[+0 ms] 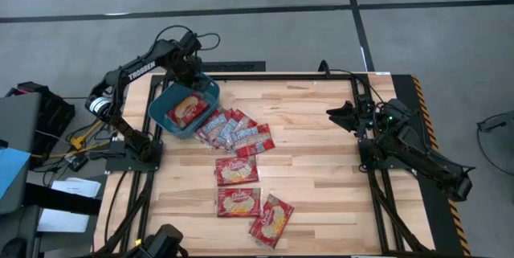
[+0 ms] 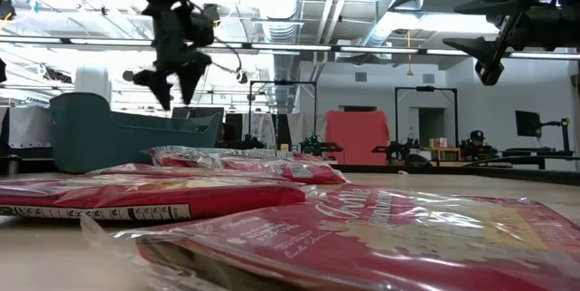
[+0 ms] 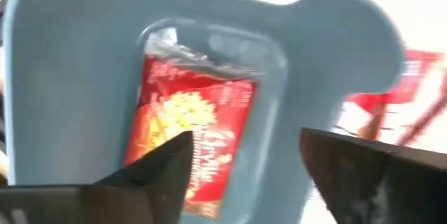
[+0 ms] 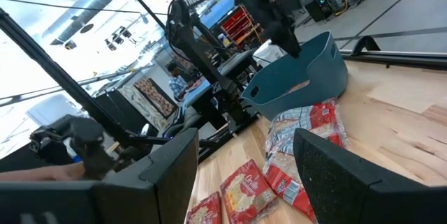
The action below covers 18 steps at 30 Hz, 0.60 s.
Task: Sort popcorn bags into baskets
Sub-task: Put the popcorn bag into the green bin
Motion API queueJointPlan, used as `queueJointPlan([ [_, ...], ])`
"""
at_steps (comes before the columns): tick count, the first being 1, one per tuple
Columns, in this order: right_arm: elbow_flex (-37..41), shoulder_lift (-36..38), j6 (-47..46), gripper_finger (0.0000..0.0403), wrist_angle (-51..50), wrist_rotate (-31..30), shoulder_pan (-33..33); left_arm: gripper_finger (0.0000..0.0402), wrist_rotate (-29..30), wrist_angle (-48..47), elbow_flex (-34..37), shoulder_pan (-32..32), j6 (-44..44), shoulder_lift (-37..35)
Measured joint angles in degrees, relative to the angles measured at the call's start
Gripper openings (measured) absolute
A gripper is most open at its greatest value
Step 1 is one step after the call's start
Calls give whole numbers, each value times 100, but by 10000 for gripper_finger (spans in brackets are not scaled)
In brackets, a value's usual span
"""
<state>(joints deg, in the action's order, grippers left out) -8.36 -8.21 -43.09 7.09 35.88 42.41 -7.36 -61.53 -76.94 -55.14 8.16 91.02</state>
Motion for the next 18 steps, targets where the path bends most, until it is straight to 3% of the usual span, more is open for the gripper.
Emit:
queueJointPlan([
  [5, 0, 0, 0, 260, 0, 4, 0, 312, -1138, -523, -958, 283, -4, -45],
  [9, 0, 0, 0, 260, -1, 15, 0, 315, -1462, -626, -1583, 1224, -42, -225],
  [11, 0, 0, 1, 260, -2, 17, -2, 315, -1349, -633, -1771, 1868, -37, -295],
  [14, 0, 0, 0, 260, -2, 17, -2, 316, -703, -760, -1832, 2912, 216, -375],
  [18, 0, 0, 0, 260, -7, 20, -2, 316, 348, -888, -1595, 4207, 1738, -376],
])
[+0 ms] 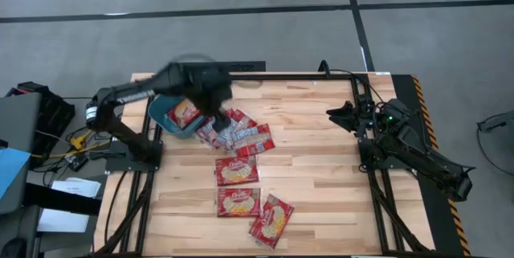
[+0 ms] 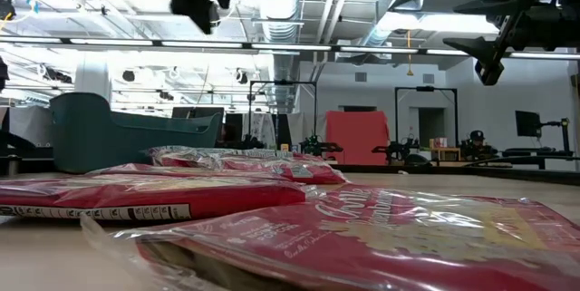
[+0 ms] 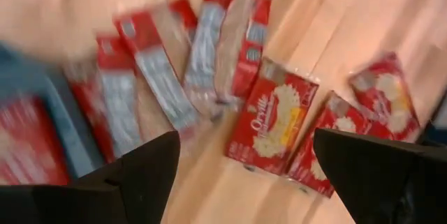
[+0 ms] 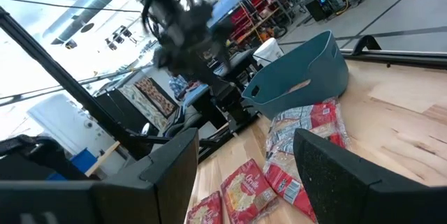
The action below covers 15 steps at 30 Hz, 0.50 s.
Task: Sort popcorn bags into baskets
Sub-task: Put the popcorn bag into the green bin
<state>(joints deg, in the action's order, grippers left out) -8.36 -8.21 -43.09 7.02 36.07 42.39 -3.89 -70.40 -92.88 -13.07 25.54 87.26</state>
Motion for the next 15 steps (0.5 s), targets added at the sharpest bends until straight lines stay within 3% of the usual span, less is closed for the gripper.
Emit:
queueJointPlan([
  [4, 0, 0, 1, 260, -126, 0, 0, 316, 880, 70, 589, 1038, 2101, -1],
  [8, 2, 0, 3, 260, -287, 11, 0, 316, 1224, 517, 1397, 1777, 3954, 0],
  [15, 2, 2, 2, 260, -361, 134, 0, 316, 1489, 1790, 3005, 2556, 5905, 0],
])
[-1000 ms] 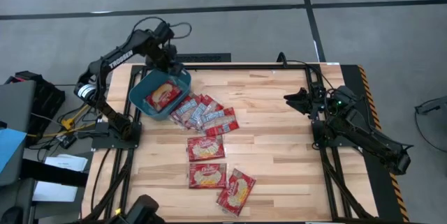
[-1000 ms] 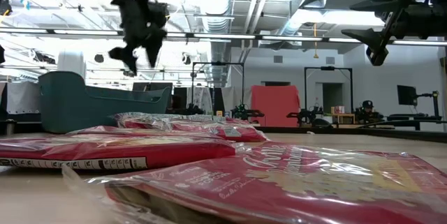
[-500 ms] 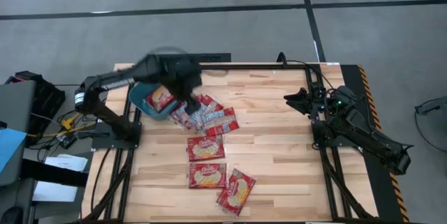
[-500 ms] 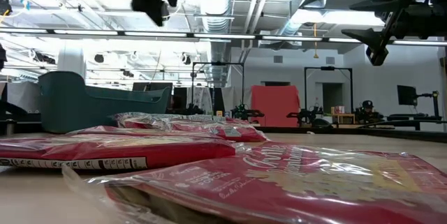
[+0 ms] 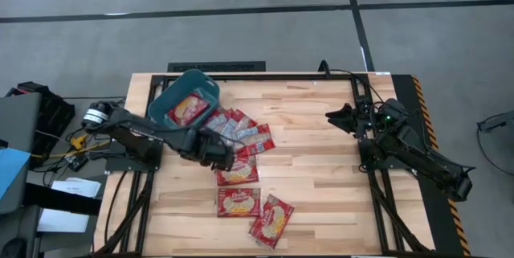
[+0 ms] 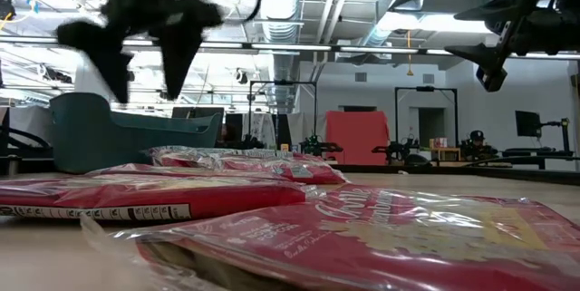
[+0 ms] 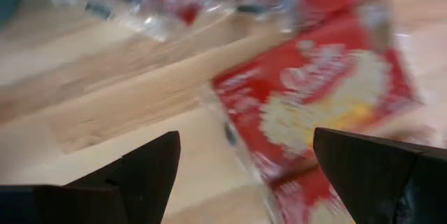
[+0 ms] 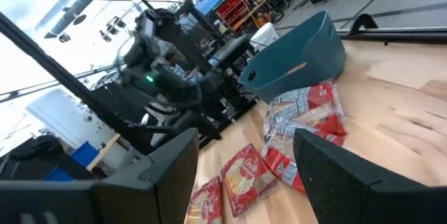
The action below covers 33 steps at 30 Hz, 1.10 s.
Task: Sort popcorn bags into baskets
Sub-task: Put the popcorn bag into the green bin
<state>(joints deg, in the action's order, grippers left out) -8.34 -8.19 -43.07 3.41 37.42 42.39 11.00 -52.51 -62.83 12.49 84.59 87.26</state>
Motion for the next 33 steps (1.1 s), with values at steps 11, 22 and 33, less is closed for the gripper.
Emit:
queueJointPlan([
  [11, 0, -1, -184, 260, -1, 14, 0, 316, 341, 2856, 1957, 630, 1432, 2],
  [22, 0, -1, -195, 260, -2, 14, -2, 282, 1098, 4692, 2868, 814, 2000, 128],
  [33, 0, -1, -164, 260, -93, 13, -41, 32, 1088, 5218, 2886, 800, 2192, 641],
])
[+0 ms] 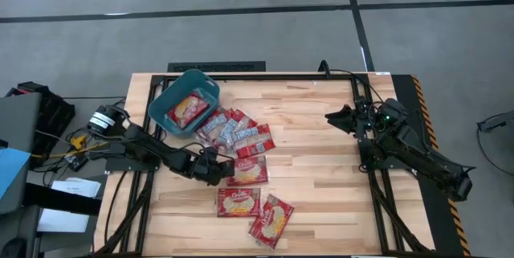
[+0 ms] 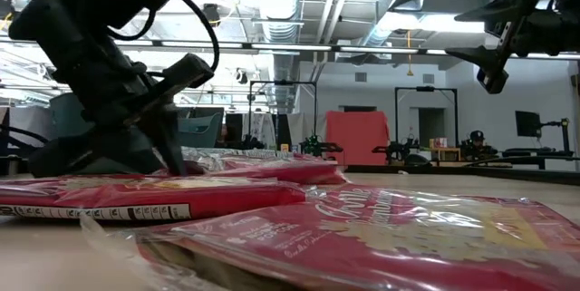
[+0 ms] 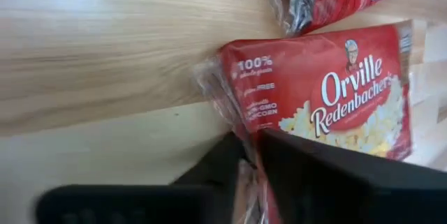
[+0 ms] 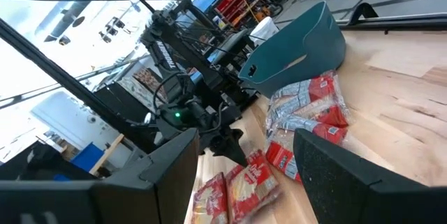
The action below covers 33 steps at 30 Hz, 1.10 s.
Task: Sort popcorn bags into baskets
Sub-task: Put the popcorn bag into the green bin
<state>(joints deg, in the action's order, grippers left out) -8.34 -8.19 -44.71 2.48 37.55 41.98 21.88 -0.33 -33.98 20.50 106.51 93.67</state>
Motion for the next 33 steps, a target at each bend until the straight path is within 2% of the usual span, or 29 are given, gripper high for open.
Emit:
queueJointPlan([
  [2, 0, 1, -2, 260, -21, 1, -25, 11, 46, 189, 2, -12, 136, 109],
  [6, 0, 1, -28, 260, -34, 18, -88, 2, -19, 667, 23, -31, 207, 139],
  [10, 0, -4, -21, 260, -32, 3, -168, 0, 34, 958, -28, -27, 137, -141],
  [21, 0, -4, 11, 260, -35, -10, -186, 0, 944, 471, -461, -25, -193, -1102],
  [27, 0, -4, 13, 260, -39, -50, -184, 0, 1746, 406, -481, -33, -345, -1579],
  [33, 0, -4, 13, 260, -41, -63, -184, 0, 2179, 420, -481, -75, -653, -2028],
])
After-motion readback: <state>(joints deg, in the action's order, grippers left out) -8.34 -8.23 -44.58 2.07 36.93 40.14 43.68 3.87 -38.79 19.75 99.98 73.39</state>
